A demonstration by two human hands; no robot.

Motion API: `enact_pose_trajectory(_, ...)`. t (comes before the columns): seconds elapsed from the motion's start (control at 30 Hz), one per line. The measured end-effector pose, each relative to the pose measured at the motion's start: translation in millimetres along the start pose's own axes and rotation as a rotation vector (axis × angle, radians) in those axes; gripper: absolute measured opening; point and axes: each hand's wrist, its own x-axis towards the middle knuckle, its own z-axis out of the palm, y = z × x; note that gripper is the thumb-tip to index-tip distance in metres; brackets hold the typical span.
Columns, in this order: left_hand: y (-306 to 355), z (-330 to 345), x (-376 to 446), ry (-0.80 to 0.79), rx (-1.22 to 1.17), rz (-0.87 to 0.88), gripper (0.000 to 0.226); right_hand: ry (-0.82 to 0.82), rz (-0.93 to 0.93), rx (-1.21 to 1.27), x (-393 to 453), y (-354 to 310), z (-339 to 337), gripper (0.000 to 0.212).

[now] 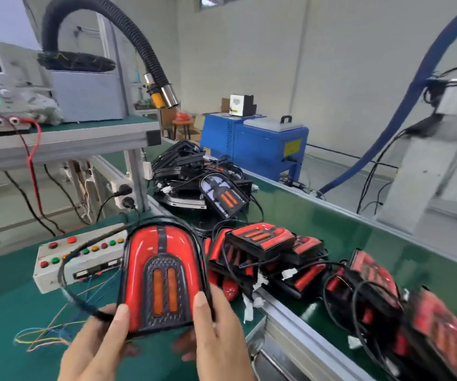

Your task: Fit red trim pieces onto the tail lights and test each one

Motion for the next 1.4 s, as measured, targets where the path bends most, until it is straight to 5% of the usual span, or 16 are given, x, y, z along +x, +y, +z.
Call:
enact_pose_trajectory(0.17, 49, 54, 38, -0.171, -0.111, -0.121, 0.048, 0.092, -0.058, 0.068, -3, -25, -51, 0.033)
enact_pose_trajectory(0.37, 84, 164, 57, -0.509, -0.023, -0.156, 0.048, 0.466, 0.056, 0.162, 18, -26, -122, 0.052)
enact_pose_trajectory(0.57, 86, 253, 56, -0.506, 0.060, -0.204, 0.047, 0.670, 0.181, 0.619, 55, -14, -166, 0.027)
enact_pose_trajectory(0.77, 73, 267, 51, -0.448, 0.357, -0.106, 0.008, 0.744, 0.246, 0.901, 71, 5, -160, 0.020)
enact_pose_trajectory(0.9, 73, 270, 54, -0.464, 0.487, -0.065, 0.013, 0.783, 0.285, 0.994, 76, 12, -156, 0.017)
enact_pose_trajectory(1.17, 57, 266, 50, -0.571, 0.691, 0.161, 0.025, 0.830, 0.257, 1.060, 80, 22, -152, 0.060)
enact_pose_trajectory(1.4, 54, 251, 47, -0.613, 0.527, 0.186, 0.033, 0.800, 0.291, 0.991, 64, 23, -145, 0.042)
